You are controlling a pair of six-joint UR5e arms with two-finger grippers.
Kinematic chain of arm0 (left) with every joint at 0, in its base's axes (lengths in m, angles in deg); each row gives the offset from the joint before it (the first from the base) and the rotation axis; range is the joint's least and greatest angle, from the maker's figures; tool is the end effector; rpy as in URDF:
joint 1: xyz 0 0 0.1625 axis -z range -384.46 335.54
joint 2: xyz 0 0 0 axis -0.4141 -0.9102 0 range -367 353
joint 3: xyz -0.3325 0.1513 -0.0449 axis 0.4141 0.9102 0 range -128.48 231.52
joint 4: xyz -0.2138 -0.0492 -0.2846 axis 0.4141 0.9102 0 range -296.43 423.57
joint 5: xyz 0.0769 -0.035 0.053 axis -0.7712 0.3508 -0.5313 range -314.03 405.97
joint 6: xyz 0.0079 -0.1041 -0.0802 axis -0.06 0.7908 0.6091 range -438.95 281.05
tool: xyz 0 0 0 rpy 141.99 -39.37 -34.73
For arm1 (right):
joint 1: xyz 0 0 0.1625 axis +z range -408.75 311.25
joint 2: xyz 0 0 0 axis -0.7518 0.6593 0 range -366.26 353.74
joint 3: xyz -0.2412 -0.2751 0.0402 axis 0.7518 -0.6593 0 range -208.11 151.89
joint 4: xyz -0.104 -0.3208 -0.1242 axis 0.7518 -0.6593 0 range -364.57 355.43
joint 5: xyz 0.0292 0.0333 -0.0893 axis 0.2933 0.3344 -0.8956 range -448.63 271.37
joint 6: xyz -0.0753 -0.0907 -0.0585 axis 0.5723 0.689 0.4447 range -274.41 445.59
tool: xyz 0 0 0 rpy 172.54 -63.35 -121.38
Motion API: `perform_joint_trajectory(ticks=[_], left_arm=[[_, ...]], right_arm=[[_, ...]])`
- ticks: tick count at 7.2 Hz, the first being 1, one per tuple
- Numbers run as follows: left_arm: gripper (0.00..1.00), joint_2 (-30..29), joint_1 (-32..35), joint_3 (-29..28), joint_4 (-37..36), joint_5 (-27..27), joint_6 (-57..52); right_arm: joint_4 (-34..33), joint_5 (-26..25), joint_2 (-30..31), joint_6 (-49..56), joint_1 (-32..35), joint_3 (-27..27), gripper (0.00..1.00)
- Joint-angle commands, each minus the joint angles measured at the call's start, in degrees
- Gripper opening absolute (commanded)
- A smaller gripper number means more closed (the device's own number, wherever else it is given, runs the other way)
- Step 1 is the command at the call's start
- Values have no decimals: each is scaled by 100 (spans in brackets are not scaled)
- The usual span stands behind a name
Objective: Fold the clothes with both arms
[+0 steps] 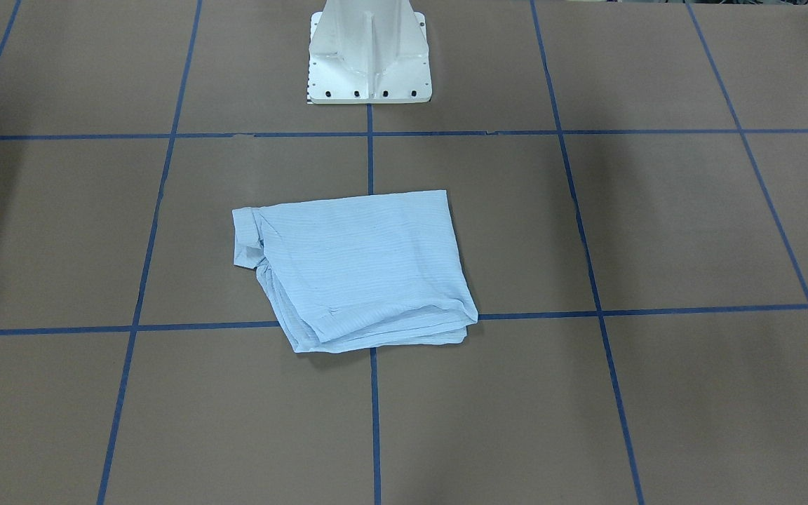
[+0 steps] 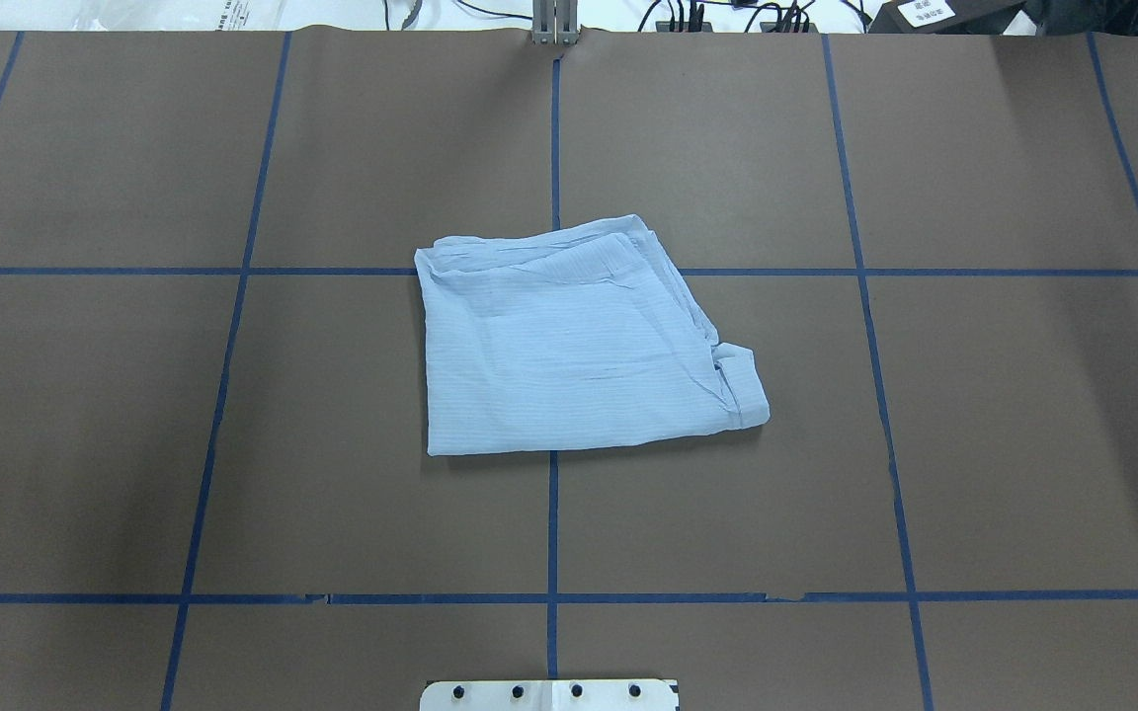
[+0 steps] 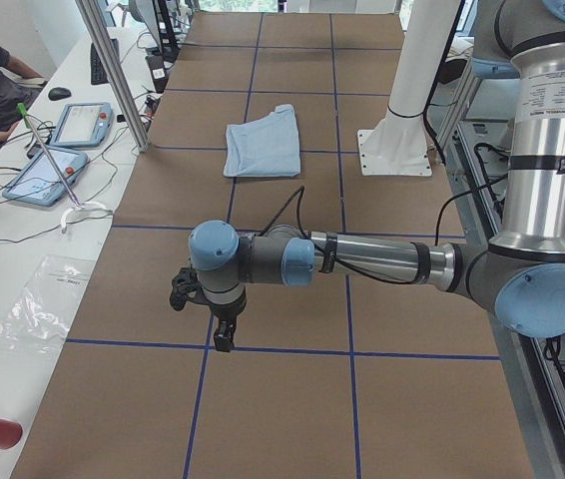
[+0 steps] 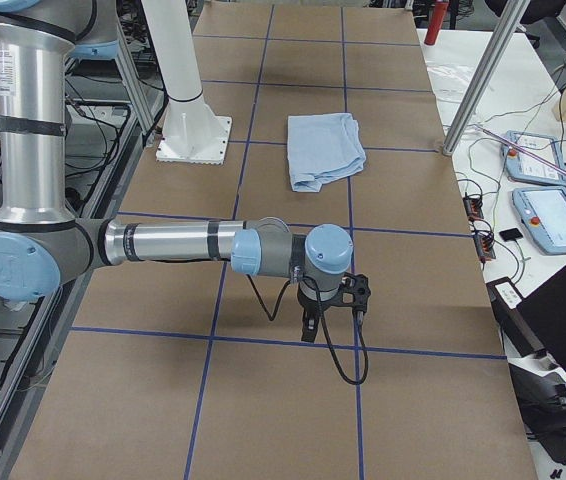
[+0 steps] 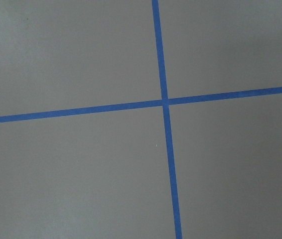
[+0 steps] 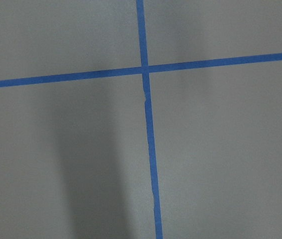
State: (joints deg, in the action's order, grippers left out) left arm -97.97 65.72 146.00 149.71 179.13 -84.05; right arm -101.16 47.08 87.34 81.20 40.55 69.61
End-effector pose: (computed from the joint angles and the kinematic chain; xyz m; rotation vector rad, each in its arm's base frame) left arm -0.0447 -0.4406 0.5921 0.0611 0.7514 0.0923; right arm 0.0342 -0.4057 0.6021 -0.0763 -0.7952 0.0782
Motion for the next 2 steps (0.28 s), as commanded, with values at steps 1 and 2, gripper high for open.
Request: perform_joint_trajectory(ticks=[1,2], left_arm=[[100,0,0,0,0,0,0],[100,0,0,0,0,0,0]], right_arm=[[-9,0,0,0,0,-8,100],[-9,0,0,0,0,1,100]])
